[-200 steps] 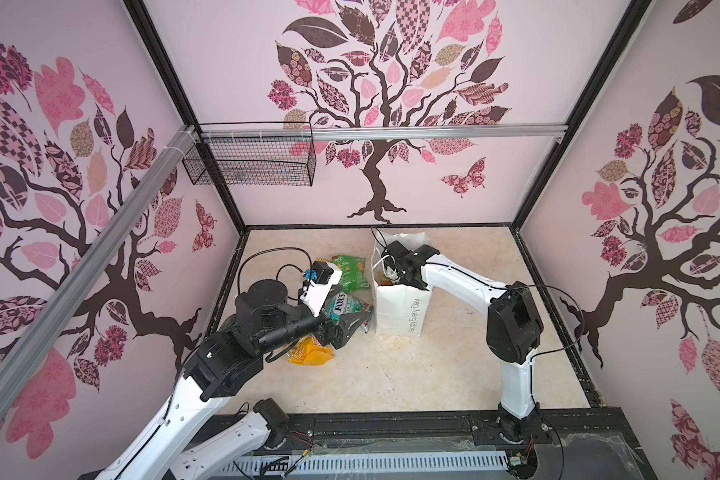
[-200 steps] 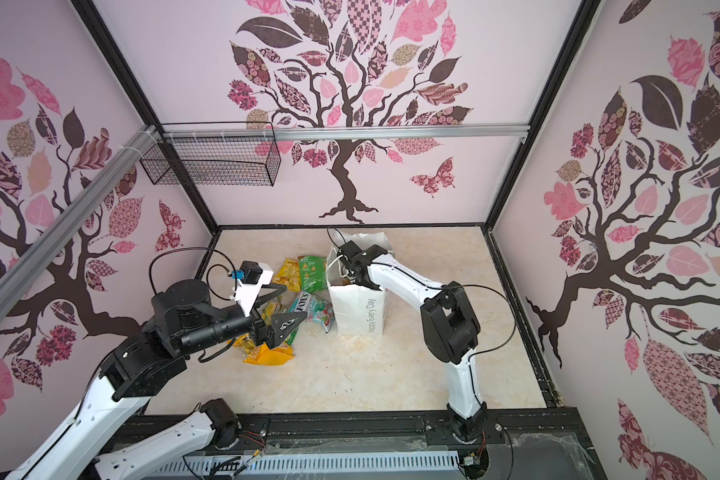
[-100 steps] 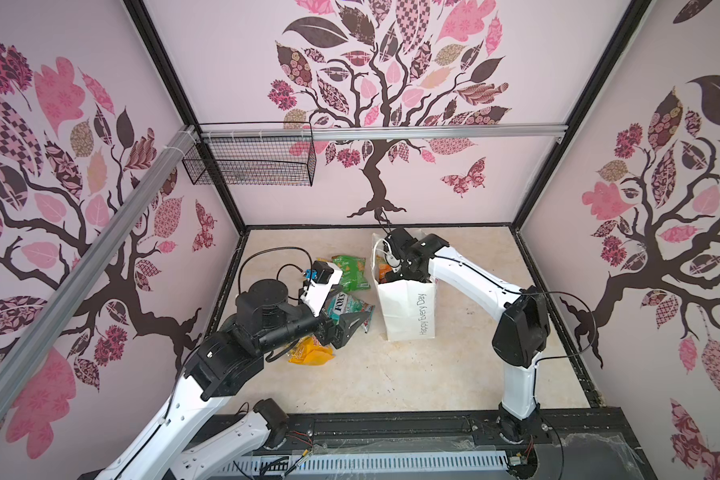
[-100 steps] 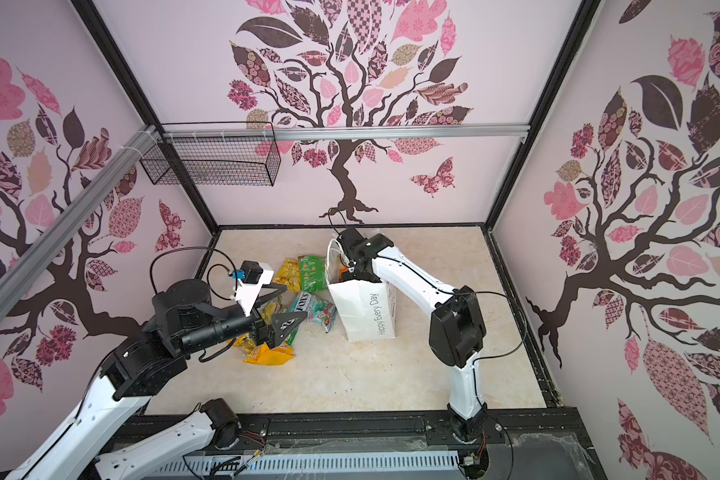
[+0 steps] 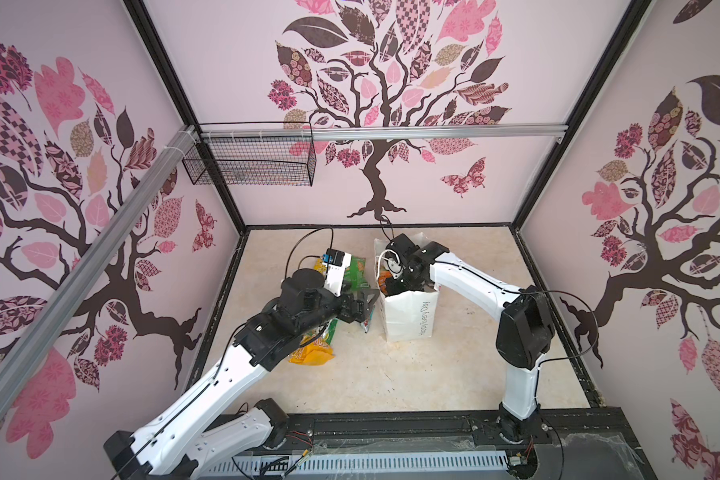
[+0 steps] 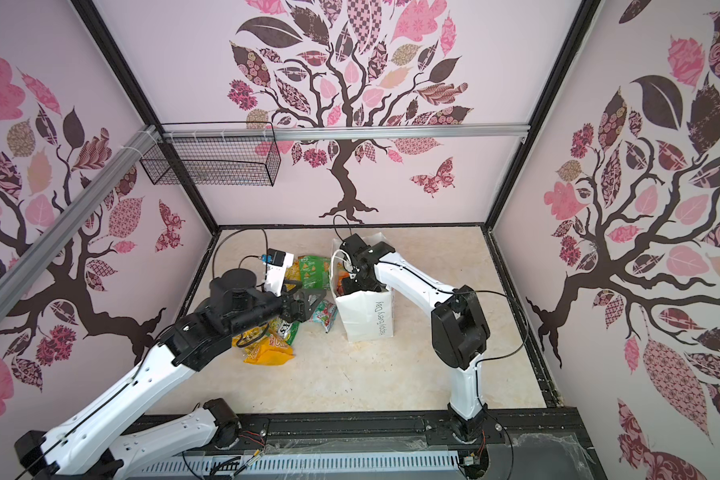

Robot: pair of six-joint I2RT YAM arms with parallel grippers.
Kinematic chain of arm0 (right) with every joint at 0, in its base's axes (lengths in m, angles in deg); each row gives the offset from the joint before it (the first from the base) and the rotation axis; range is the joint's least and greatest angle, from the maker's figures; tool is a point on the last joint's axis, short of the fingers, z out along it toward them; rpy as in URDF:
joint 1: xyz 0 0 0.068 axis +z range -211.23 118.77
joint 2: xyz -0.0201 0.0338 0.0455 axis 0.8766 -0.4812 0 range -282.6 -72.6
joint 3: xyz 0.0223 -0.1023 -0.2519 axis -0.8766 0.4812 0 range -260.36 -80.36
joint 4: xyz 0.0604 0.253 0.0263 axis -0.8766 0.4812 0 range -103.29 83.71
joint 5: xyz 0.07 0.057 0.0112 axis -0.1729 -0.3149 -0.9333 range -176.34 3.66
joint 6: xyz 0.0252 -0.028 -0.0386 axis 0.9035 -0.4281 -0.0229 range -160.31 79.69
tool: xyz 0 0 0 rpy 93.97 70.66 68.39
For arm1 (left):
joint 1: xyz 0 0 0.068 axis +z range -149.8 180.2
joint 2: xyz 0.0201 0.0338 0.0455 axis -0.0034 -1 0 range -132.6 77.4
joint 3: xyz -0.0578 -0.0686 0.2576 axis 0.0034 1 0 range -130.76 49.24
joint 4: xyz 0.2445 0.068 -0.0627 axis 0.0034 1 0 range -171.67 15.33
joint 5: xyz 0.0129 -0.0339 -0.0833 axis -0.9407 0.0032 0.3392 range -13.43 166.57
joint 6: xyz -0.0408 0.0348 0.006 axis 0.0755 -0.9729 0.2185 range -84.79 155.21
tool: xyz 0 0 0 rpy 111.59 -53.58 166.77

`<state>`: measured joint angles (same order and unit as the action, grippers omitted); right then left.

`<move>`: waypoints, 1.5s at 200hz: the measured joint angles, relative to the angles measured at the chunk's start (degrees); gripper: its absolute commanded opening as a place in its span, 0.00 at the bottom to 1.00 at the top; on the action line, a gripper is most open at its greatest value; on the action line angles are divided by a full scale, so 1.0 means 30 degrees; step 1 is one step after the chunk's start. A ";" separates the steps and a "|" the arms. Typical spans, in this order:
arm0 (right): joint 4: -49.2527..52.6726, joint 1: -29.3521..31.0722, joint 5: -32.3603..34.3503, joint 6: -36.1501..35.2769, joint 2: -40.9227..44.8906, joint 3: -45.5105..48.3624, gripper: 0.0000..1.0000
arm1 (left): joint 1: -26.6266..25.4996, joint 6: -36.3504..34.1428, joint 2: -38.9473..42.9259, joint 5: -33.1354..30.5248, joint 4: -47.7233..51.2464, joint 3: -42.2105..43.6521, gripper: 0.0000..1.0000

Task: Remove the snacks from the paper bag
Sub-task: 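Lift the orange packet up out of the bag while the left gripper approaches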

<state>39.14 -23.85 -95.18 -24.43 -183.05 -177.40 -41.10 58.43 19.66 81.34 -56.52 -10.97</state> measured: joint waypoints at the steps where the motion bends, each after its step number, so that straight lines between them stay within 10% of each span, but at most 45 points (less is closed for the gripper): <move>1: -0.0029 0.0000 -0.0015 0.0022 0.0007 0.0000 0.10 | 0.0000 0.0124 -0.0153 0.0022 -0.0080 0.0000 0.83; 65: -0.0852 -0.0029 -0.0729 0.0969 0.1202 0.0000 0.10 | 0.0000 0.2106 -0.4138 0.1384 -0.1647 0.0000 0.69; 300: -0.0058 -0.1494 -0.0991 0.1275 0.2616 -0.3198 0.10 | 0.0000 0.2266 -0.1902 -0.0284 -0.1268 0.1115 0.78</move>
<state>38.96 -28.33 -98.15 -20.60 -175.21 -186.99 -41.10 65.23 13.96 80.49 -60.33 -7.62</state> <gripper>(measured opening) 0.227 0.785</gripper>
